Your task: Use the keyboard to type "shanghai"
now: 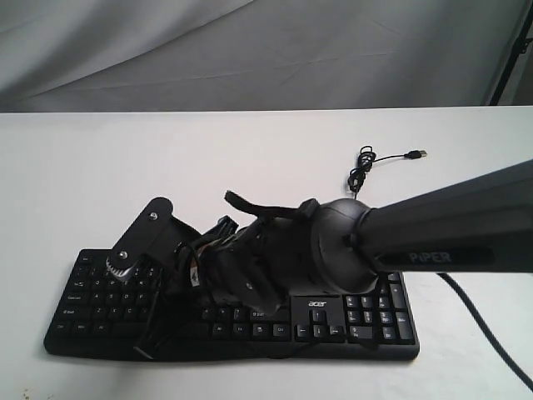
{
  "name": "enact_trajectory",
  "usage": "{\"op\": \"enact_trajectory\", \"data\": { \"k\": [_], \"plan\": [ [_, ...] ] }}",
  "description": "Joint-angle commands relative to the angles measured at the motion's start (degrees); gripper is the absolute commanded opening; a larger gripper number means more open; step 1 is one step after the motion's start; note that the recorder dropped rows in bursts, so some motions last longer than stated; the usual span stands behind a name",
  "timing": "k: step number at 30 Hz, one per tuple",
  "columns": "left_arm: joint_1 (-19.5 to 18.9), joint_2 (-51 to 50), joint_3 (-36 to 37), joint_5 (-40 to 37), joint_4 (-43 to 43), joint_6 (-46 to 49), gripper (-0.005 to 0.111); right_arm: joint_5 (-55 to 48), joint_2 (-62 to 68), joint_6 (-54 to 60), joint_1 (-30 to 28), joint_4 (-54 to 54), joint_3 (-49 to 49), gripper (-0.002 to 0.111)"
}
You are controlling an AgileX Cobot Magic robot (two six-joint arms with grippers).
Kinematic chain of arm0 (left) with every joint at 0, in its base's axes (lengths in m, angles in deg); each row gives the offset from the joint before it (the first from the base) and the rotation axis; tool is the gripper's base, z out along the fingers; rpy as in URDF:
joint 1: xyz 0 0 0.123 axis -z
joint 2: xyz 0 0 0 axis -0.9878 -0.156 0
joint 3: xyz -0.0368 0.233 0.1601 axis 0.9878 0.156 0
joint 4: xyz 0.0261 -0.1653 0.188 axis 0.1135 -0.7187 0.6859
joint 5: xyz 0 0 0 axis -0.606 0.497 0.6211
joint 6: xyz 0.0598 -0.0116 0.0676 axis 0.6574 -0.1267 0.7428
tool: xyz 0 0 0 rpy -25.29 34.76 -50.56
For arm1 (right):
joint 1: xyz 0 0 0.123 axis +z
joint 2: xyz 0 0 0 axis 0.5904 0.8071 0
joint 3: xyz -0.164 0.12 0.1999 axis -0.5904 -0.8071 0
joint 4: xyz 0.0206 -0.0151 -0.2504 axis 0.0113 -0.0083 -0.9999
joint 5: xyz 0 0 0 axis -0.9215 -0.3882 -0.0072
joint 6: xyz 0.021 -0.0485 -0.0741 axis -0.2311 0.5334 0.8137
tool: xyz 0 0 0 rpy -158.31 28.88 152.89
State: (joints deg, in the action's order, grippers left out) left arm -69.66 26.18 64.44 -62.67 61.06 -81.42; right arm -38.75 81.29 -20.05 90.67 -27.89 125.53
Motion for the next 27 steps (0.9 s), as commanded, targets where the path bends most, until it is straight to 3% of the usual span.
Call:
{"op": "enact_trajectory", "data": {
  "k": [1, 27],
  "plan": [
    [0.23, 0.20, 0.25, 0.27, 0.04, -0.16, 0.000, 0.47, 0.44, 0.02, -1.04, 0.32, -0.33, 0.000],
    [0.23, 0.20, 0.25, 0.27, 0.04, -0.16, 0.000, 1.56, 0.44, 0.02, -0.32, 0.32, -0.33, 0.000]
  ]
}}
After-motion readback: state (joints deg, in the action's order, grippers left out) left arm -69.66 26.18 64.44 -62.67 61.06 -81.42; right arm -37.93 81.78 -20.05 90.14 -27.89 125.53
